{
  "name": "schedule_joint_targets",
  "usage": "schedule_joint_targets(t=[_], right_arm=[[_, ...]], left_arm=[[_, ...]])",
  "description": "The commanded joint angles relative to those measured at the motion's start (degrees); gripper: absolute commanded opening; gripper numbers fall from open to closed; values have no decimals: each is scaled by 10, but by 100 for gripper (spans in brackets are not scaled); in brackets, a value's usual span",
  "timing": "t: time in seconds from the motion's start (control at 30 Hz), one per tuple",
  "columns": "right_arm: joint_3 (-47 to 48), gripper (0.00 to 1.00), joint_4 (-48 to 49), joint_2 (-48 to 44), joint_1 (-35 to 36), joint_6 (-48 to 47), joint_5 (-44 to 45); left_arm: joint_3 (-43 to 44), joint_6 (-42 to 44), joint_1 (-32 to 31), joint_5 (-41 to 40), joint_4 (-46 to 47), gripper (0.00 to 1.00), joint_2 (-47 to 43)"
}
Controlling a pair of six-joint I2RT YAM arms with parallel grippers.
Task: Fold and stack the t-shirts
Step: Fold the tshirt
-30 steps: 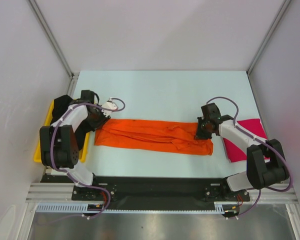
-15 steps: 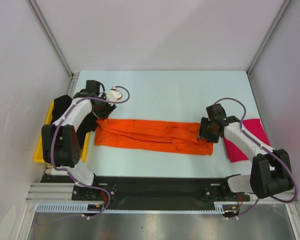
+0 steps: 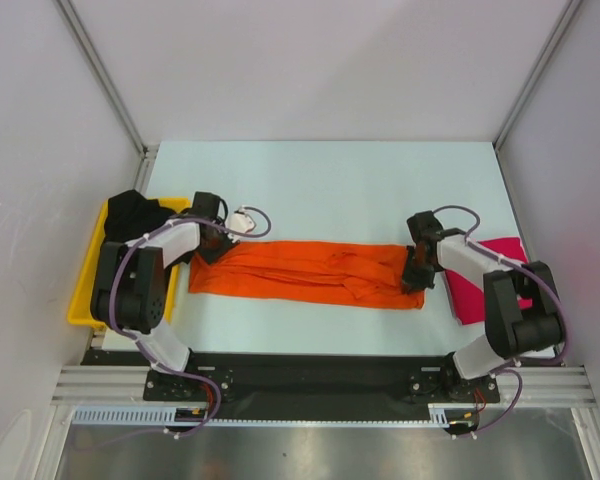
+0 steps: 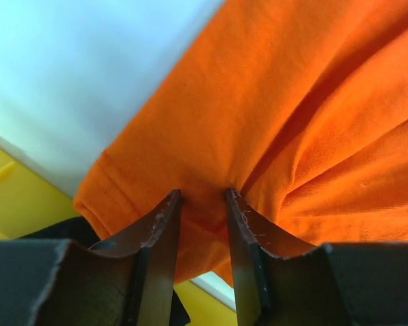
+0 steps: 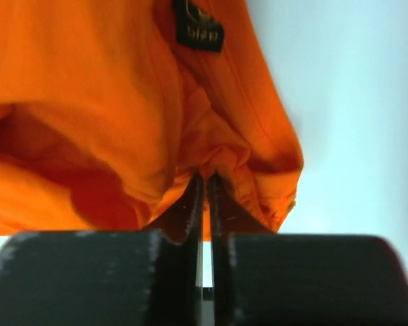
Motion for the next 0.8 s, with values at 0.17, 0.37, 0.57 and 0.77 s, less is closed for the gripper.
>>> schedule_joint_targets(t=[0.17,0.37,0.57,0.77], right_arm=[[186,0,71,197,-63,-50,3],[471,0,40,399,-70,-39,-34],[657,0,57,529,-58,-15,-64],[907,0,33,672,-30,-20,-84]], left_arm=[[-46,4,-24,36,-89,38,-50],[-52,-17,-83,84,-147,40,-76],[-61,-67,-188,134,-178,41,-97],[-39,-129,-272,165,-154,41,-54]])
